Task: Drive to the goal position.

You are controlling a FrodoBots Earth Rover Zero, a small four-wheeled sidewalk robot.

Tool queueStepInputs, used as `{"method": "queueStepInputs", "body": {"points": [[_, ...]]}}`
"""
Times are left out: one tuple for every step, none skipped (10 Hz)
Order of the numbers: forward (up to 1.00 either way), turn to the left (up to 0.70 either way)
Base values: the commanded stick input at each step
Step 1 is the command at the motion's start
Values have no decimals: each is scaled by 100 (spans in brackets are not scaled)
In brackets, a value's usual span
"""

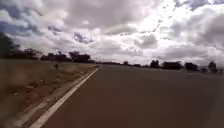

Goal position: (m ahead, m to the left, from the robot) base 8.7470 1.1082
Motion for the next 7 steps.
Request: {"method": "queueStepInputs", "body": {"points": [[70, 0], [70, 0], [70, 0], [70, 0], [70, 0], [70, 0], [70, 0]]}}
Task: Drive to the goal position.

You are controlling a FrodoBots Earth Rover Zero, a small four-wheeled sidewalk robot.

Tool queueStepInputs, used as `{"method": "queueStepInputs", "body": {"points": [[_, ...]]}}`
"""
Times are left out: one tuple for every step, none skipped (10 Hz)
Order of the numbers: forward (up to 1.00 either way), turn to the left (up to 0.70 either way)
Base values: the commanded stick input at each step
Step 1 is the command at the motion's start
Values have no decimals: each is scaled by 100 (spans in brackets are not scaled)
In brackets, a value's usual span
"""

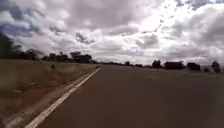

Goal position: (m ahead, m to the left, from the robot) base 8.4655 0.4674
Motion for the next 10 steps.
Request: {"method": "queueStepInputs", "body": {"points": [[70, 0], [70, 0], [70, 0], [70, 0], [70, 0], [70, 0], [70, 0], [70, 0], [70, 0], [70, 0]]}}
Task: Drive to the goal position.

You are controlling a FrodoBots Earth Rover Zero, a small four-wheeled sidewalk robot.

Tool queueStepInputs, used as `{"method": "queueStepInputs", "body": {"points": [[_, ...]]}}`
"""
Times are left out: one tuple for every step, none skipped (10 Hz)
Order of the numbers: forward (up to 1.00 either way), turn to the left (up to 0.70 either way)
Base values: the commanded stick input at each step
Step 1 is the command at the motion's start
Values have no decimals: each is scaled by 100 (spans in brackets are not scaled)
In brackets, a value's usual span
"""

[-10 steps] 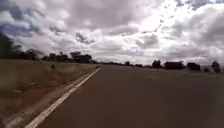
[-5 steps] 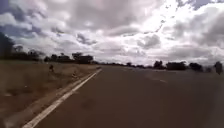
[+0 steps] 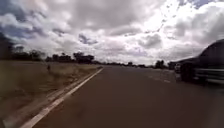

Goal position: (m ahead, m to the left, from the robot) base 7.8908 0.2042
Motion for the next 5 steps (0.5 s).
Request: {"method": "queueStepInputs", "body": {"points": [[70, 0], [70, 0], [70, 0], [70, 0], [70, 0]]}}
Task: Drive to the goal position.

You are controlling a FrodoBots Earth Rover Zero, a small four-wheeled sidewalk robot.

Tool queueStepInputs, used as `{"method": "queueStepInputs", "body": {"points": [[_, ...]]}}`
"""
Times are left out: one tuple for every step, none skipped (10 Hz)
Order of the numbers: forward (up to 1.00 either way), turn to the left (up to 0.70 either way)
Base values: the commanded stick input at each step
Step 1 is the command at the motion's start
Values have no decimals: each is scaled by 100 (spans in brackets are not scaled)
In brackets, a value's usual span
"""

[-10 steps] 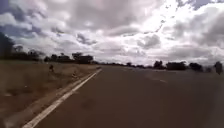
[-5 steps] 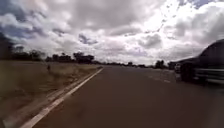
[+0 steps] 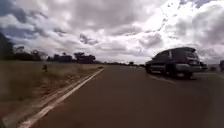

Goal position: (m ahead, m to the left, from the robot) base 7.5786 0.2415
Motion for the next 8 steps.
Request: {"method": "queueStepInputs", "body": {"points": [[70, 0], [70, 0], [70, 0], [70, 0], [70, 0], [70, 0], [70, 0], [70, 0]]}}
